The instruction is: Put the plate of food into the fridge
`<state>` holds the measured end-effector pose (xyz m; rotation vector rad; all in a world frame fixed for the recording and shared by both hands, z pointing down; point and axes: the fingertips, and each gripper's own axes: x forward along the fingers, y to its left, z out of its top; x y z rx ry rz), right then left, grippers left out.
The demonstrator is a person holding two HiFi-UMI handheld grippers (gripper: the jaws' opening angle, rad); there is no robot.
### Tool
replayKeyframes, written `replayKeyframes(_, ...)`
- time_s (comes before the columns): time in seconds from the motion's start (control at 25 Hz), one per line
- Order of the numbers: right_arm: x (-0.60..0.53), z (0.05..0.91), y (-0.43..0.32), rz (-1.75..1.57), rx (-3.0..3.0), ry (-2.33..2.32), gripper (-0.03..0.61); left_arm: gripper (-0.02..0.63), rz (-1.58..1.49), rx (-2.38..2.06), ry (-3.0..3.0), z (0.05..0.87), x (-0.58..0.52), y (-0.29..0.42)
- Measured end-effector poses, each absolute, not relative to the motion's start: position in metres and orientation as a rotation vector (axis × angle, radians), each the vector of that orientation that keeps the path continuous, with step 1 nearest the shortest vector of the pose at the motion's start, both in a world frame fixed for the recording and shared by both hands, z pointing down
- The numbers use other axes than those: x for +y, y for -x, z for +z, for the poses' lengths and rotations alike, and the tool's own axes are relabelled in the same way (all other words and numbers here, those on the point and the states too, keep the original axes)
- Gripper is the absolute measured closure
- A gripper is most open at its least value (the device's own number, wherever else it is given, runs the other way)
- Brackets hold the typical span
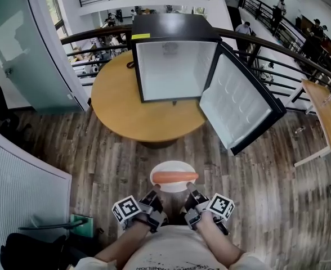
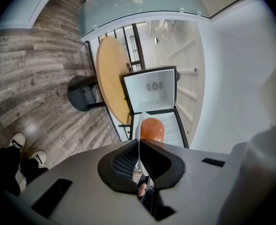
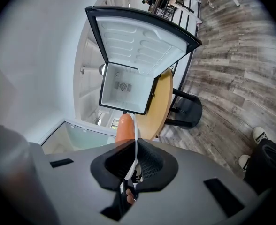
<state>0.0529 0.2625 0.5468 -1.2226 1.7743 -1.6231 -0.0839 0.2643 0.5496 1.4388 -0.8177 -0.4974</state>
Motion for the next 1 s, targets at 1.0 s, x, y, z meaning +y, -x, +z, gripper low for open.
replayKeyframes(1.0, 0.147, 0.560, -0.050, -1.652, 1.777, 1.216, 0.545, 0.583, -0.522, -0.823, -1.417, 0.561, 0.152, 0.088)
